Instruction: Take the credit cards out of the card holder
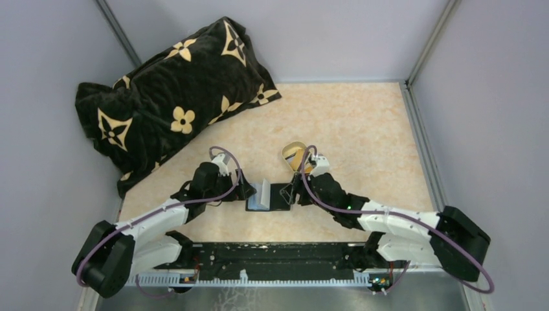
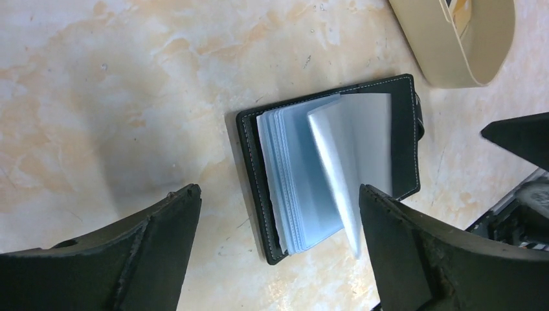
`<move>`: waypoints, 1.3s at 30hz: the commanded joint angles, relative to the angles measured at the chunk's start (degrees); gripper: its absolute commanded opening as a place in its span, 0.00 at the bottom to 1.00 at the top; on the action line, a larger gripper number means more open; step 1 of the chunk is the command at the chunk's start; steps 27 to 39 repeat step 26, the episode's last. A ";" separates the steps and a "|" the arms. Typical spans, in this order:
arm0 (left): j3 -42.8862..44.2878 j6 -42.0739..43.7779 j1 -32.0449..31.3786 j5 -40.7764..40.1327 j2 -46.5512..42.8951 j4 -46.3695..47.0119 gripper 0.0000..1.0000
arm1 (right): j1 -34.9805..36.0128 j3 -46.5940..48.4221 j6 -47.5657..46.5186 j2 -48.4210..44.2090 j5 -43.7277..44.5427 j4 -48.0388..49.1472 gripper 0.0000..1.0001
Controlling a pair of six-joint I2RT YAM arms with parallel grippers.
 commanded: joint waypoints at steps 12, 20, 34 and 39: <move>2.09 0.16 0.32 -1.21 -6.05 -5.10 1.00 | -8.51 -1.28 -5.92 -15.76 7.31 -13.81 0.81; 1.79 0.39 0.37 -0.91 -8.83 -6.52 1.00 | -8.60 -1.30 -5.60 -16.59 6.26 -14.65 0.81; 1.10 1.31 0.32 -1.89 -10.62 -6.74 1.00 | -8.60 -1.12 -5.84 -17.11 6.17 -15.47 0.81; 1.10 1.31 0.32 -1.89 -10.62 -6.74 1.00 | -8.60 -1.12 -5.84 -17.11 6.17 -15.47 0.81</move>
